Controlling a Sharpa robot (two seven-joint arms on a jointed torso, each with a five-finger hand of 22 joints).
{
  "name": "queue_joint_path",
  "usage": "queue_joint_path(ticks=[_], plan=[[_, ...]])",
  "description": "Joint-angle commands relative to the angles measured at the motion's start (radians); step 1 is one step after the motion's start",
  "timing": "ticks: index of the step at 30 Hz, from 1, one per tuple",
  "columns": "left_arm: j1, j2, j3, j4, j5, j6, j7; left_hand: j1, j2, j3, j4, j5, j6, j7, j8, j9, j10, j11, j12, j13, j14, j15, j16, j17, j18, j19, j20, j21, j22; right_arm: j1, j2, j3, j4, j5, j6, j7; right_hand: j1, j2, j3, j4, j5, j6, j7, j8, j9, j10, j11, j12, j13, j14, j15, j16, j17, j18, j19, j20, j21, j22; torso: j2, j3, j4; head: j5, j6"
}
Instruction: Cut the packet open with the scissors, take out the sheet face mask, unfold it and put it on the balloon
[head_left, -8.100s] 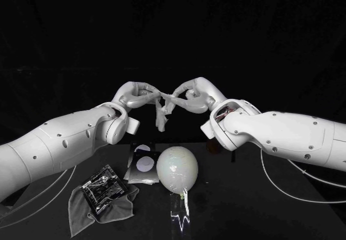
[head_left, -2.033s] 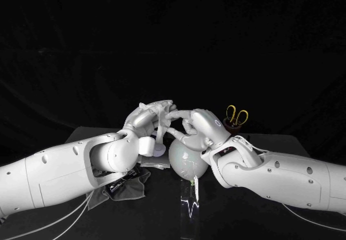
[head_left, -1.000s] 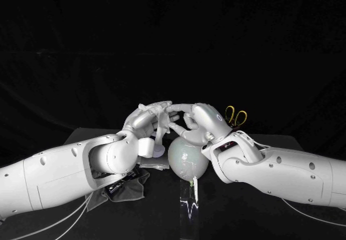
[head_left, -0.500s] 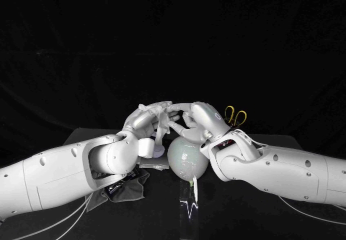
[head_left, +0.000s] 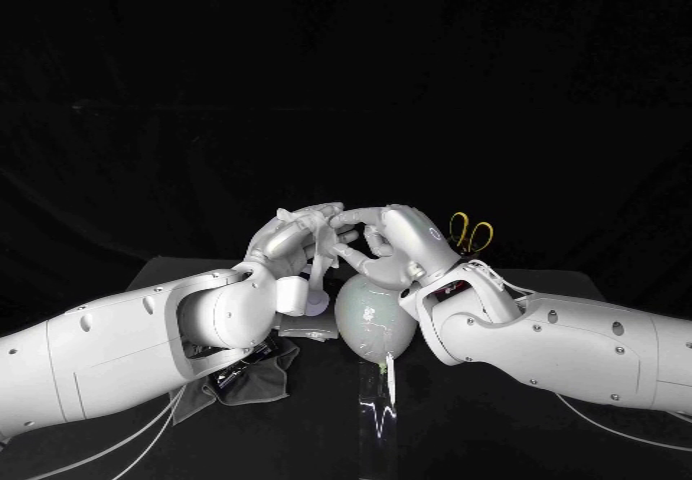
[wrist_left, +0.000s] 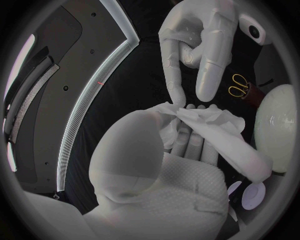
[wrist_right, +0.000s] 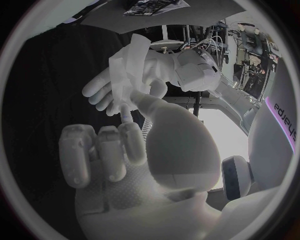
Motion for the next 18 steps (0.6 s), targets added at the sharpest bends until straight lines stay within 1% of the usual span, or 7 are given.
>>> queue_joint_path(ticks=[1, 10, 15, 18], plan=[[0.001, 0.003, 0.001, 0.001, 0.002, 0.003, 0.018, -0.002, 0.006, -0.005, 0.000, 0.004, 0.002, 0.034, -0.006, -0.001, -0.001, 0.002, -0.001, 0.001, -0.007, 0.000, -0.007, -0.001, 0.011, -0.009, -0.001, -0.006, -0.001, 0.001, 0.000, 0.001, 0.003, -0.002, -0.059, 0.015, -0.008, 0.005, 0.004, -0.002, -0.005, 0.008, -0.001, 0.005, 0.000, 0.028, 0.000, 0.005, 0.174, 0.106, 0.002, 0.004, 0.263, -0.005, 0.067, 0.002, 0.006, 0.241, 0.000, 0.0001, 0.0001, -0.001, 0.000], [0.001, 0.003, 0.001, 0.002, 0.002, 0.002, 0.016, -0.001, 0.007, -0.005, 0.000, 0.004, 0.003, 0.034, -0.006, -0.001, 0.001, 0.001, -0.001, 0.001, -0.007, 0.000, -0.007, -0.002, 0.010, -0.010, -0.001, -0.007, -0.001, 0.001, 0.009, 0.001, -0.006, 0.000, -0.057, 0.004, -0.010, 0.003, 0.003, -0.002, -0.006, 0.007, -0.001, 0.003, -0.001, 0.028, 0.000, 0.004, 0.173, 0.106, 0.002, 0.004, 0.263, -0.005, 0.067, 0.001, 0.006, 0.241, 0.000, -0.0001, -0.0002, -0.001, 0.001], [0.001, 0.004, 0.001, 0.006, 0.002, 0.004, 0.015, -0.001, 0.007, -0.005, 0.000, 0.004, 0.005, 0.033, -0.006, -0.002, 0.002, 0.001, -0.001, 0.001, -0.007, 0.000, -0.007, -0.002, 0.010, -0.011, -0.001, -0.007, -0.001, 0.001, 0.022, 0.001, -0.027, 0.002, -0.053, -0.018, -0.015, -0.002, 0.000, -0.003, -0.006, -0.003, 0.000, -0.006, -0.006, 0.026, 0.001, 0.001, 0.171, 0.106, 0.001, 0.004, 0.263, -0.005, 0.067, 0.000, 0.006, 0.241, 0.000, 0.0001, 0.0016, -0.003, 0.001], [0.001, 0.004, 0.001, 0.008, 0.002, 0.002, 0.014, -0.001, 0.008, -0.005, 0.001, 0.004, 0.006, 0.033, -0.006, -0.002, 0.004, 0.001, 0.000, 0.001, -0.007, 0.000, -0.007, -0.002, 0.010, -0.014, 0.000, -0.008, -0.001, 0.002, 0.027, 0.000, -0.034, 0.005, -0.050, -0.027, -0.016, -0.002, -0.001, -0.002, -0.006, -0.004, 0.001, -0.006, -0.006, 0.026, 0.001, 0.001, 0.171, 0.106, 0.001, 0.004, 0.263, -0.005, 0.067, 0.000, 0.006, 0.241, 0.001, -0.0001, 0.0013, -0.003, 0.001]])
